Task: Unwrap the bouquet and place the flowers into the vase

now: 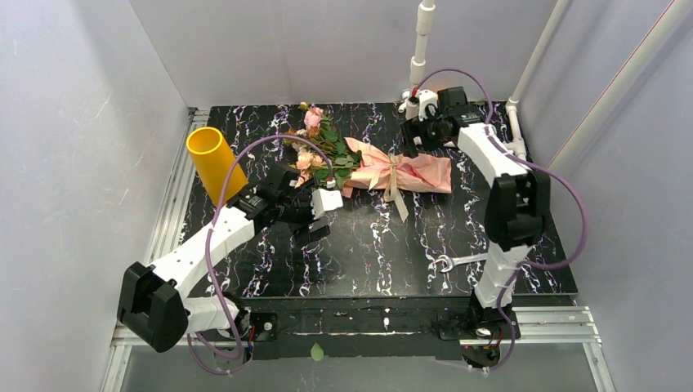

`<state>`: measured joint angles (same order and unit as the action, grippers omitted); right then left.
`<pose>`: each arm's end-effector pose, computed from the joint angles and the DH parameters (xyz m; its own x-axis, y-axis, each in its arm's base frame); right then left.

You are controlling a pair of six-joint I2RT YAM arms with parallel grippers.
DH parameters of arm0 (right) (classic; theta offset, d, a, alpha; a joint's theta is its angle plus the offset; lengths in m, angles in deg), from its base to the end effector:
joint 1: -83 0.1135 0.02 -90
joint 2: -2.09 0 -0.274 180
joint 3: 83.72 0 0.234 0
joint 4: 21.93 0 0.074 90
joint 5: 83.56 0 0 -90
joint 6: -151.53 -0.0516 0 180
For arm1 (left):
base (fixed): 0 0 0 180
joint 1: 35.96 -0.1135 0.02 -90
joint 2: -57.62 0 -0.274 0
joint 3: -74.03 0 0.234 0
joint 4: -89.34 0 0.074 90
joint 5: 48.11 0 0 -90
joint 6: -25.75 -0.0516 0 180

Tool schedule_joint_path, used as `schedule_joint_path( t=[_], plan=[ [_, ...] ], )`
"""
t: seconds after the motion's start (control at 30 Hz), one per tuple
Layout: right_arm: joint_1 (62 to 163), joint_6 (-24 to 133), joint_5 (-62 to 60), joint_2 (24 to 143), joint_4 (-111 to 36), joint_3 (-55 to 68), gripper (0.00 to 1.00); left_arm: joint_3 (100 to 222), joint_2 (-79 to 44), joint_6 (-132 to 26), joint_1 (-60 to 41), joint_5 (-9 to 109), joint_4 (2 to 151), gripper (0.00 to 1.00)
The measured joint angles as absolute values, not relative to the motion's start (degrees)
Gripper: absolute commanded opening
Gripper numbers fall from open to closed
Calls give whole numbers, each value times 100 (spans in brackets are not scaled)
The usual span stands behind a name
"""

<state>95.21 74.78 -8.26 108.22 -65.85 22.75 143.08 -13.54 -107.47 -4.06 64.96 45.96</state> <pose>0.4076 0.1016 0.2927 -0.5678 -0.3497 -0.7452 -0.5284 0.8490 0.0042 0.2020 -0.1495 0.2776 0.0515 0.7101 -0.7022 0.9388 0.2053 0.2764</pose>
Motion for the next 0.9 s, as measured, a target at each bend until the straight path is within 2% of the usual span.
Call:
schedule_joint_path(
  t=[0.17, 0.33, 0.6, 0.9],
  plan=[
    [9536, 7492, -892, 11740, -6758, 2653, 96, 14135, -1043, -10262, -358, 6516, 4631, 98],
    [9540, 7535, -1178, 11794, -6981, 2266, 91, 13989, -774, -9899, -358, 6440, 4765, 98],
    [9733, 7566, -1884, 10621, -7359, 719, 92, 13989, -770, -9372, -358, 6116, 4885, 98],
    [10696, 7677, -2750, 9263, -8065, -385, 92, 13989, -781, -8968, -358, 6169, 5077, 98]
  ],
)
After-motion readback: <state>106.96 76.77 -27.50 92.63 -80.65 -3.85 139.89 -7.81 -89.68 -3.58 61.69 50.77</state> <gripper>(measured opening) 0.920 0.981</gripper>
